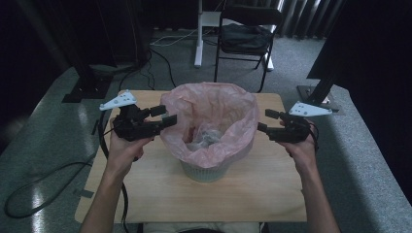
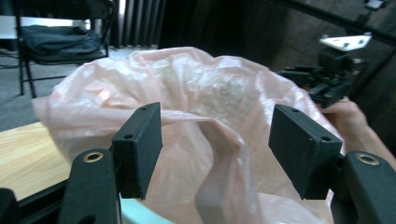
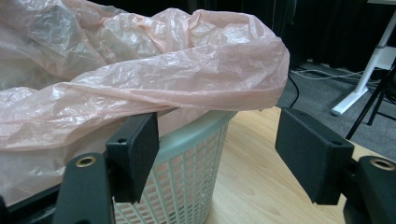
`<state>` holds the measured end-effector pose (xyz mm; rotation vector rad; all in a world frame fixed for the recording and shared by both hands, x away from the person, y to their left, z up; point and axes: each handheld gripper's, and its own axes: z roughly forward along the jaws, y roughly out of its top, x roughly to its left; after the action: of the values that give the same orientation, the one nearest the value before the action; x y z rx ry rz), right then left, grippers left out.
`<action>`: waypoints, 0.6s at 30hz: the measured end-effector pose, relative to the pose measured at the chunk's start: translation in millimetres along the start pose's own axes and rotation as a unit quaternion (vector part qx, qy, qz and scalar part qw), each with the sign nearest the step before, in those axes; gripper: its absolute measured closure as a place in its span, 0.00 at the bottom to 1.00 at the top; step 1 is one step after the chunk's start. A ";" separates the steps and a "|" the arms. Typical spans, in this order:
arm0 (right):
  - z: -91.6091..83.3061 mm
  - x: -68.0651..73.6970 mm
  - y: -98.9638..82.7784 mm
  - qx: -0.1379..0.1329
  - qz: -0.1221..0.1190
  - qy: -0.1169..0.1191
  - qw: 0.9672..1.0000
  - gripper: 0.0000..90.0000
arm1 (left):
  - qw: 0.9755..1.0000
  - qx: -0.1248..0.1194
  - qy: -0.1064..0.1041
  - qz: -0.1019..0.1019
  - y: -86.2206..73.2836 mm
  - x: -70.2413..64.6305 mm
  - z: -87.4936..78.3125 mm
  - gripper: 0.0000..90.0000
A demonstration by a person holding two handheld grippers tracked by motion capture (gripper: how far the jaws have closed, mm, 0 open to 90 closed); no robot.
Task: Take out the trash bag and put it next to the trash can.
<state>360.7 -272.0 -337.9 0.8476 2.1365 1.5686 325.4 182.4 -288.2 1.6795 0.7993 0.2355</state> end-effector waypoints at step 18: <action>4.5 -4.7 3.5 0.005 -0.001 -0.014 1.000 0.30 | 0.999 0.034 0.030 -0.030 5.7 25.3 28.0 0.79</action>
<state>367.9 -271.0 -336.4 0.8664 2.1257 1.5371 361.9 175.6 -297.3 1.7166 0.9106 0.2188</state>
